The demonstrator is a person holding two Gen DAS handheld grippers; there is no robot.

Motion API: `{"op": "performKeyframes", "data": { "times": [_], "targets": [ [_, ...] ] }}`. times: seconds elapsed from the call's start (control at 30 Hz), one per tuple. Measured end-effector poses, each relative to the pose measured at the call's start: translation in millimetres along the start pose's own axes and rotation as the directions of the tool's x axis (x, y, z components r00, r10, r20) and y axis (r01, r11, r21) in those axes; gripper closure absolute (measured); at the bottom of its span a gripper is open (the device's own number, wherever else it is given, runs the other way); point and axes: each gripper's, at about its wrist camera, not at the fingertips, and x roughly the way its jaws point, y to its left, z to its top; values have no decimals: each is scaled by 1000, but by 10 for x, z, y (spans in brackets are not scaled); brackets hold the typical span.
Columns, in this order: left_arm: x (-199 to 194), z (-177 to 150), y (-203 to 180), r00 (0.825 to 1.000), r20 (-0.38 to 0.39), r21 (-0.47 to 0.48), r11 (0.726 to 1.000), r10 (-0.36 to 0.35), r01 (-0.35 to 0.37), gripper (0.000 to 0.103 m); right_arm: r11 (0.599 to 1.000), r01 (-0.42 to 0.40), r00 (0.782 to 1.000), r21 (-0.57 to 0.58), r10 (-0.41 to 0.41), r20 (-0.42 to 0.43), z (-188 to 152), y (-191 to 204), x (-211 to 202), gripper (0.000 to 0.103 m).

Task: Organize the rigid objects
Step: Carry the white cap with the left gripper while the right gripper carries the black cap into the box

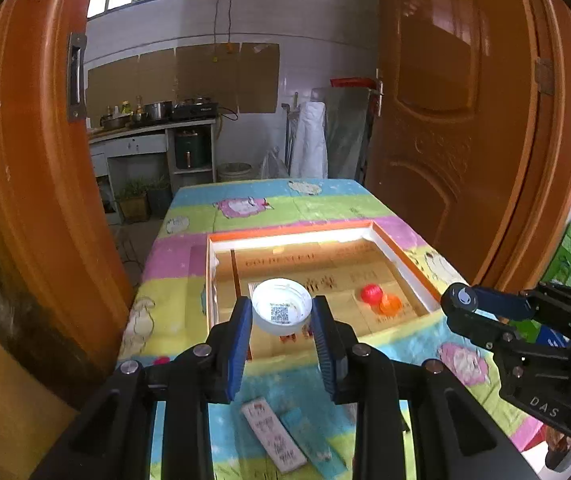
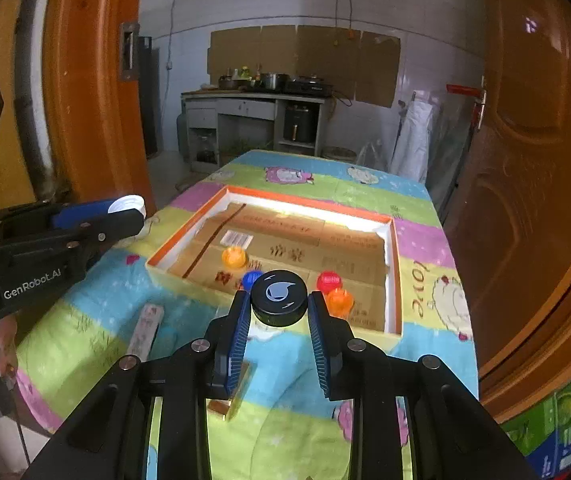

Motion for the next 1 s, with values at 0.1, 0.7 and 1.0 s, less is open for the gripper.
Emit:
{"op": "performKeyframes", "data": {
  "times": [0.1,0.7,1.0],
  "targets": [
    [76,137,45,1000,2,-11,1000,14,-14,72,1000,-2,1000,8,2,1,152,-38,59,73],
    [604,413,221,997,-57,-55,997,50,-53,72,995,-24,1000,96,25,-17,682,-300,655,73],
    [871,431,316,993,-113,-110,993,34,-46,72,991,-24,999,133,30,-41,750,-407,902,73]
  ]
}}
